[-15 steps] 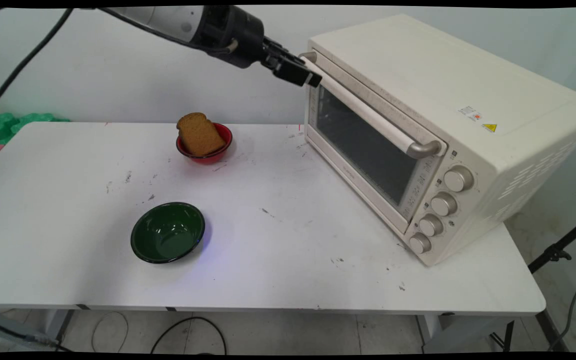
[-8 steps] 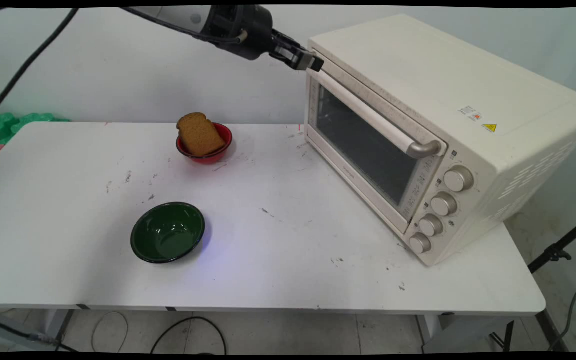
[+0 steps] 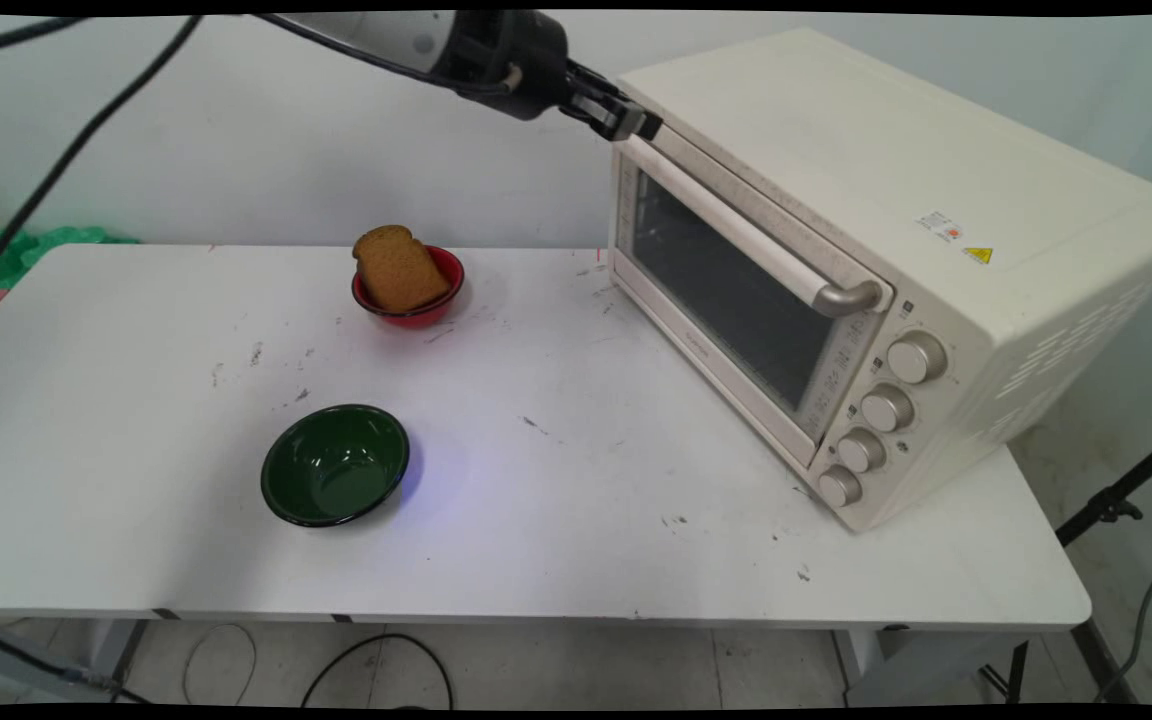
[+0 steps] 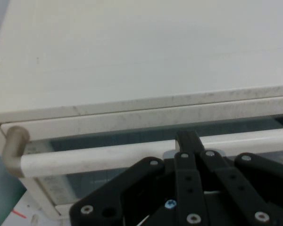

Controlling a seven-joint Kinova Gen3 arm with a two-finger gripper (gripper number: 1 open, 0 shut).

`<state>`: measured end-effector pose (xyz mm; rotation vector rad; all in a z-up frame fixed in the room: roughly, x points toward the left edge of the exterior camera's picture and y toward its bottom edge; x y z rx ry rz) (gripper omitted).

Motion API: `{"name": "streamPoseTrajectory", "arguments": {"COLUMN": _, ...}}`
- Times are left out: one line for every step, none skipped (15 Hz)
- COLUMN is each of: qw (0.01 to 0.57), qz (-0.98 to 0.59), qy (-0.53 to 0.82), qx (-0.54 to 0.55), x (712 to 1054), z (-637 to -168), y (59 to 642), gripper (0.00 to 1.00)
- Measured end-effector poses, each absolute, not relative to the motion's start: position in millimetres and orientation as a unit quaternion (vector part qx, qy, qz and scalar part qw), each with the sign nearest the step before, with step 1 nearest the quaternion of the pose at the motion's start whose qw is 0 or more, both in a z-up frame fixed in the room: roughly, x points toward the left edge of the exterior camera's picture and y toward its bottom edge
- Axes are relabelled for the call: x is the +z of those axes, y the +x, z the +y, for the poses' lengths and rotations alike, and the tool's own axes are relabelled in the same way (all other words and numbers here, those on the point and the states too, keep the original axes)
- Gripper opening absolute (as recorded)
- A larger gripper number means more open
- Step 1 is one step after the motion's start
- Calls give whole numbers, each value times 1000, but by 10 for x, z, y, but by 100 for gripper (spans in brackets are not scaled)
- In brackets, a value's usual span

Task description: Open the oven

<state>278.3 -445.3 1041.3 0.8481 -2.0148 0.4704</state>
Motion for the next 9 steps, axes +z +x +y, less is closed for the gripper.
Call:
{"name": "streamPoseTrajectory", "arguments": {"qw": 436, "qz": -811, "qy": 339, "qx": 190, "x": 10382, "z": -4479, "y": 2738, "gripper": 0}}
{"name": "streamPoseTrajectory", "arguments": {"qw": 435, "qz": -812, "qy": 339, "qx": 192, "x": 10356, "z": -4495, "y": 2707, "gripper": 0}}
{"name": "streamPoseTrajectory", "arguments": {"qw": 434, "qz": -813, "qy": 337, "qx": 192, "x": 10325, "z": -4521, "y": 2659, "gripper": 0}}
{"name": "streamPoseTrajectory", "arguments": {"qw": 433, "qz": -814, "qy": 336, "qx": 193, "x": 10295, "z": -4544, "y": 2616, "gripper": 0}}
{"name": "streamPoseTrajectory", "arguments": {"qw": 433, "qz": -814, "qy": 335, "qx": 193, "x": 10273, "z": -4562, "y": 2583, "gripper": 0}}
{"name": "streamPoseTrajectory", "arguments": {"qw": 432, "qz": -815, "qy": 334, "qx": 194, "x": 10248, "z": -4579, "y": 2549, "gripper": 0}}
{"name": "streamPoseTrajectory", "arguments": {"qw": 431, "qz": -816, "qy": 334, "qx": 194, "x": 10224, "z": -4596, "y": 2516, "gripper": 0}}
{"name": "streamPoseTrajectory", "arguments": {"qw": 430, "qz": -816, "qy": 333, "qx": 194, "x": 10204, "z": -4610, "y": 2487, "gripper": 0}}
{"name": "streamPoseTrajectory", "arguments": {"qw": 429, "qz": -817, "qy": 333, "qx": 195, "x": 10181, "z": -4623, "y": 2462, "gripper": 0}}
